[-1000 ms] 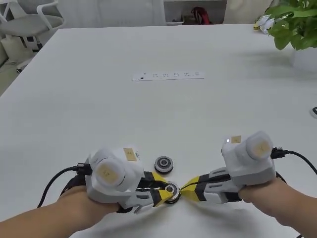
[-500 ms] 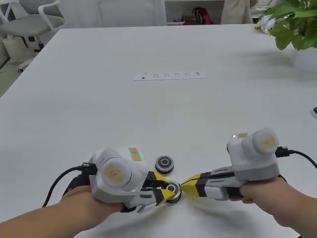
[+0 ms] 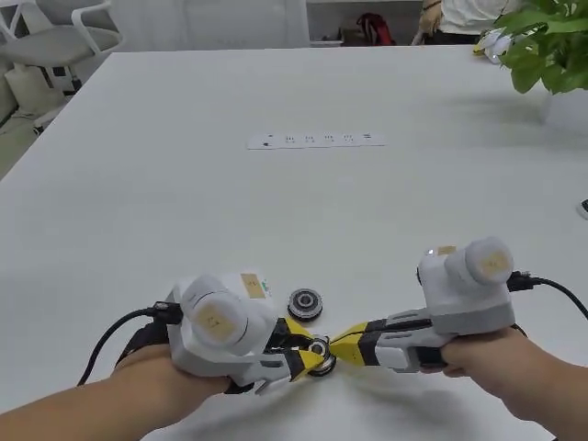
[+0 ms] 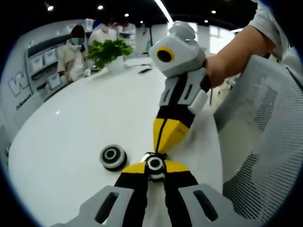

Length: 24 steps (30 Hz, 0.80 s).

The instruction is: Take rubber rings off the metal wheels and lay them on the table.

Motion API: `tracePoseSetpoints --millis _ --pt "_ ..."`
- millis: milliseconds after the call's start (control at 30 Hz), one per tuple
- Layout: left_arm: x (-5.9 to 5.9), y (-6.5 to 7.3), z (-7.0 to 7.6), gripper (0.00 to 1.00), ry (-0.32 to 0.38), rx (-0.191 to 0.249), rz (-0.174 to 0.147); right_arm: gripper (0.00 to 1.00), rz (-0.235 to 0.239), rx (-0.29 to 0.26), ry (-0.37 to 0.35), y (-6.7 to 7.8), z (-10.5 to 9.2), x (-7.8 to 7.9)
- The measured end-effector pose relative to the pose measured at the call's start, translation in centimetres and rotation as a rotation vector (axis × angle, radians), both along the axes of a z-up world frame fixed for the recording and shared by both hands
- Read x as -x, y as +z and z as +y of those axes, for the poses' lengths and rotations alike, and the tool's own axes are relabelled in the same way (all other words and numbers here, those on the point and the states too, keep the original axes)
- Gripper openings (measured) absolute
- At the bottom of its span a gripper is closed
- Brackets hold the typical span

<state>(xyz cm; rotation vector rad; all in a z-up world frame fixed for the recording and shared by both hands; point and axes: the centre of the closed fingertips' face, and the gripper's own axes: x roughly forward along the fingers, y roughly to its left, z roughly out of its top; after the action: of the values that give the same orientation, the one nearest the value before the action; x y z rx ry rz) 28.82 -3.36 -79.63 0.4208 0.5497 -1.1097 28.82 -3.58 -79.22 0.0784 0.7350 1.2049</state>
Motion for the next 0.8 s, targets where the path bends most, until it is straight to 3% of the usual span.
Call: tracePoseSetpoints --millis 433,500,600,800 --pt "0.1 0.0 0.0 0.12 -0.002 -0.002 -0.001 0.0 -0.005 -0.048 0.027 0.8 0.7 0.5" --pt "0.1 0.0 -0.1 0.12 -0.002 -0.002 -0.001 0.0 0.034 -0.121 0.043 1.9 1.4 1.2" --pt "0.1 0.0 -0.1 0.12 -0.002 -0.002 -0.001 0.0 -0.006 -0.071 0.066 1.4 1.3 1.2" --pt "0.1 0.0 -0.1 0.12 -0.006 0.001 -0.002 0.0 0.009 -0.054 0.009 0.6 0.2 0.3"
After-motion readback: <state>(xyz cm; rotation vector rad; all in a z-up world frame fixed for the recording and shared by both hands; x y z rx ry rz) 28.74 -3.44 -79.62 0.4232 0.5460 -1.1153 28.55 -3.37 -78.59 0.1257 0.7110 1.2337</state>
